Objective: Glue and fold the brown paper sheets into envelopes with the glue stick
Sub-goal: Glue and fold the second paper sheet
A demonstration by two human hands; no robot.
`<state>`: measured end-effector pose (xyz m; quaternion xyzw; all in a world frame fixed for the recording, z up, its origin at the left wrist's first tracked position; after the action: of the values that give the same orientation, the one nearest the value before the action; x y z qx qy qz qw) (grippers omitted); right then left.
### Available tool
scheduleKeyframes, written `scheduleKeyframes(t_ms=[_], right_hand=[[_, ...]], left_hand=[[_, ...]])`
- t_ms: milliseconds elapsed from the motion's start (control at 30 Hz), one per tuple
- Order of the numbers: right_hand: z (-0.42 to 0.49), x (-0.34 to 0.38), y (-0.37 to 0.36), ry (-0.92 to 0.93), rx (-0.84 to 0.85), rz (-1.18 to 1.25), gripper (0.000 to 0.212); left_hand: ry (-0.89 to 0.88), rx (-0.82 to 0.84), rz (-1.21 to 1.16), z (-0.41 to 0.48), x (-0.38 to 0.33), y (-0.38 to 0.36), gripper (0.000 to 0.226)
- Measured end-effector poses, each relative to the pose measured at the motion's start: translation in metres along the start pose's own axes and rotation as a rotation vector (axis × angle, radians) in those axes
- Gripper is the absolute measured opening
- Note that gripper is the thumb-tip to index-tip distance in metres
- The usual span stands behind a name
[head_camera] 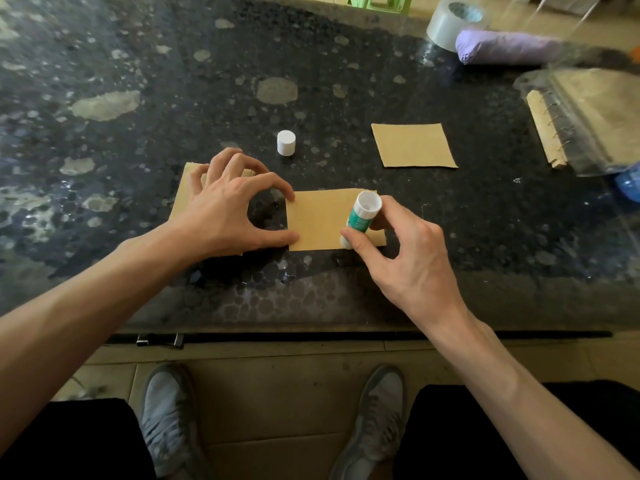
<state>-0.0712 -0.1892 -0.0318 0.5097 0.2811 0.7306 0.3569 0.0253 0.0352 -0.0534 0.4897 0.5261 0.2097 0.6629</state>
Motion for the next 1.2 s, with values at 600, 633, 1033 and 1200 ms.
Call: scheduleKeyframes(t_ms=[600, 633, 1033, 1200], right_hand=[[-0.002, -0.008, 0.009, -0.032, -0.013, -0.004, 0.026], [-0.002, -0.008, 0.010, -0.032, -0.014, -0.005, 0.026], [-0.005, -0.015, 0.015, -0.048, -0.024, -0.025, 0.028], [-0.006, -0.017, 0.018, -0.048, -0.037, -0.043, 0.028]], left_hand=[[-0.005, 0.011, 0.021, 0.002, 0.003, -0.002, 0.079], [-0.008, 0.004, 0.020, 0.002, 0.002, -0.002, 0.078], [-0.007, -0.012, 0.018, 0.001, 0.000, 0.000, 0.063], [-0.005, -0.003, 0.019, 0.001, 0.001, -0.001, 0.064]])
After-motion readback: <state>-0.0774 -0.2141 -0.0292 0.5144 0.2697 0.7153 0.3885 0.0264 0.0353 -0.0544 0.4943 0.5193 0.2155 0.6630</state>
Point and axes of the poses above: each hand's wrist, its own z-axis towards the middle knuckle, its own y-axis out of the back of the hand, x = y × z, the point moved 5 cm from there along z, towards the middle knuckle, and after that the axes turned 4 degrees about -z, right-handed, at the moved point
